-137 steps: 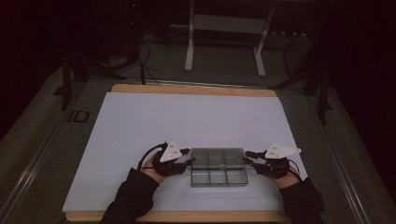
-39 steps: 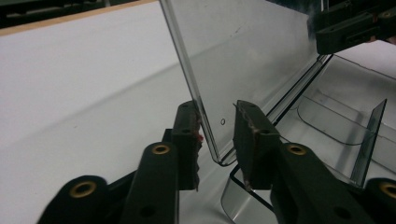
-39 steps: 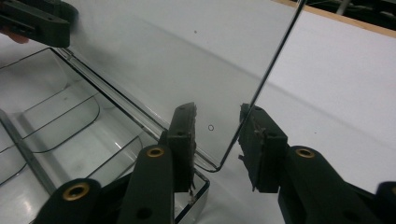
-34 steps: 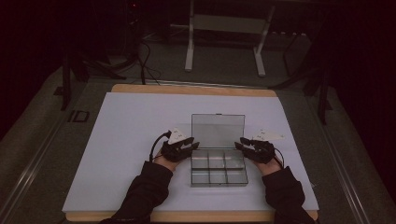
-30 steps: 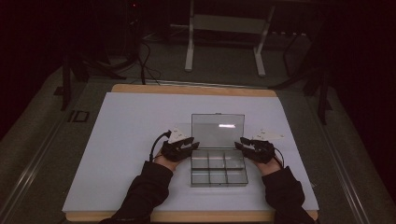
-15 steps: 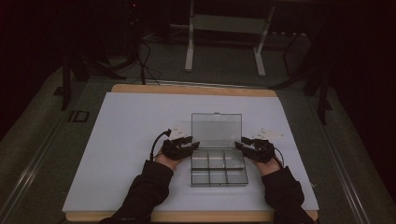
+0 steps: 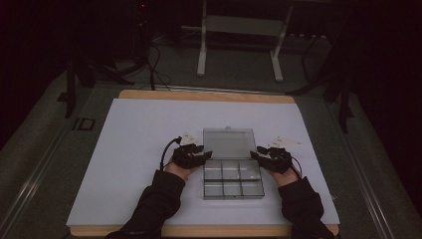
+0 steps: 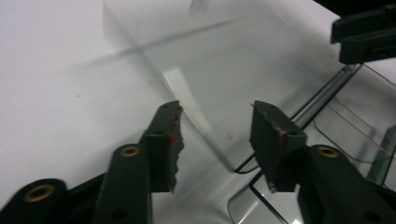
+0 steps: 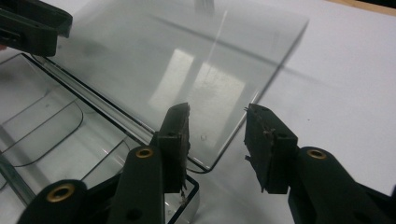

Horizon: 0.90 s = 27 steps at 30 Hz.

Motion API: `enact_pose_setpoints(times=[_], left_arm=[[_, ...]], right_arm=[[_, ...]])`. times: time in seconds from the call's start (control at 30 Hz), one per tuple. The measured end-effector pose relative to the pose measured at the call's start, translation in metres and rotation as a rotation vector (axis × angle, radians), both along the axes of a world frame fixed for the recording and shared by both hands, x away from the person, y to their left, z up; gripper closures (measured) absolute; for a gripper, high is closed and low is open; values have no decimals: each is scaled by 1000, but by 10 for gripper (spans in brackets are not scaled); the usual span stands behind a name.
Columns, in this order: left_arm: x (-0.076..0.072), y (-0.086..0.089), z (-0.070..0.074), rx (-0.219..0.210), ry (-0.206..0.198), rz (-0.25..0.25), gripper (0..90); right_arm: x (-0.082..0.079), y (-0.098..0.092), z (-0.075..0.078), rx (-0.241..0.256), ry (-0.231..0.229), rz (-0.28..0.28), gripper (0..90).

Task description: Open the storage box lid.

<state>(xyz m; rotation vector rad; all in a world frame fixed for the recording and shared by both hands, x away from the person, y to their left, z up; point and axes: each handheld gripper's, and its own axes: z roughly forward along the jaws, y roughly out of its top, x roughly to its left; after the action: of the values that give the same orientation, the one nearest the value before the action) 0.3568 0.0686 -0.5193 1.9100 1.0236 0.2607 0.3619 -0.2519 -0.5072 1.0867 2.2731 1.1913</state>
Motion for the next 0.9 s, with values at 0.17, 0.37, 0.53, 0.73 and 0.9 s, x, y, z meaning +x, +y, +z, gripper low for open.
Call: enact_pose_setpoints(times=[0.17, 0.37, 0.53, 0.73, 0.9], left_arm=[[1, -3, 0, 11, -4, -2, 538], [-1, -4, 4, 20, -37, -16, 475], [-8, -10, 11, 44, -69, -75, 357], [-10, -14, 15, 62, -49, -109, 186], [-13, -15, 18, 55, -60, -144, 84]], right_arm=[[1, 1, -1, 0, 3, 1, 596], [2, 1, 1, -3, 11, 14, 552], [3, 2, 4, 6, 15, 36, 491], [2, 1, 10, -2, -2, 33, 378], [0, -3, 15, 10, -4, 41, 257]])
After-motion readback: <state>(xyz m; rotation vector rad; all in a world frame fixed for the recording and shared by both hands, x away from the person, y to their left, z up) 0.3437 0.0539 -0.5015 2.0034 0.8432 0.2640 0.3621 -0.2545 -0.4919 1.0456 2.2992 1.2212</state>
